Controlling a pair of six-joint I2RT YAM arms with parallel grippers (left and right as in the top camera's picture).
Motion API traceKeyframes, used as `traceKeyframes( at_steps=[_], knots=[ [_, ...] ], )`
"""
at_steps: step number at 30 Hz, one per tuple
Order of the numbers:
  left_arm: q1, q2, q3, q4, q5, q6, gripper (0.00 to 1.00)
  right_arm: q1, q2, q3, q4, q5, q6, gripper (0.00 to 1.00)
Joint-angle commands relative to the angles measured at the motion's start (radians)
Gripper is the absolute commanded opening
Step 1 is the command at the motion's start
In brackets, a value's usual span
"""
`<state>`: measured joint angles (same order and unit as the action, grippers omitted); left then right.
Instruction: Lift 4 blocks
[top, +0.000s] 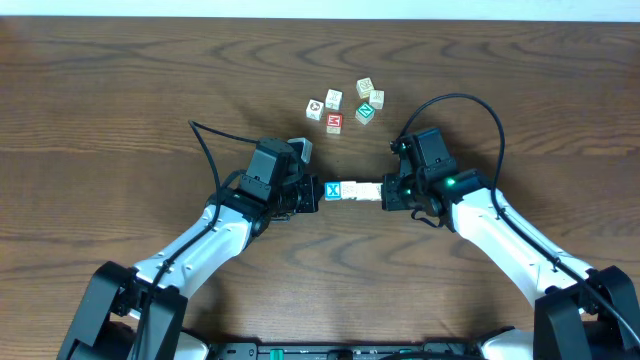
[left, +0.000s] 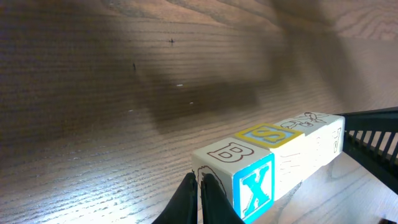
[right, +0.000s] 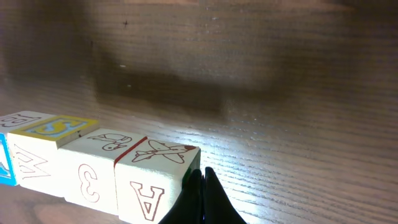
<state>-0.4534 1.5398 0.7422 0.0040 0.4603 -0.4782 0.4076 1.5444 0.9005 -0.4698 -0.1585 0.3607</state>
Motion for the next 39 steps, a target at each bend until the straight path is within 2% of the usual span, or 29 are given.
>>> traceKeyframes(
  at_steps=[1,39],
  knots=[
    [-0.042,-0.020,0.071,0.027,0.169,-0.002,0.07,0.045,-0.002,0.053,0.031,-0.280,-0.011,0.01],
    [-0.042,-0.021,0.104,0.023,0.168,-0.002,0.07,0.045,-0.002,0.118,-0.021,-0.276,-0.030,0.01]
  ],
)
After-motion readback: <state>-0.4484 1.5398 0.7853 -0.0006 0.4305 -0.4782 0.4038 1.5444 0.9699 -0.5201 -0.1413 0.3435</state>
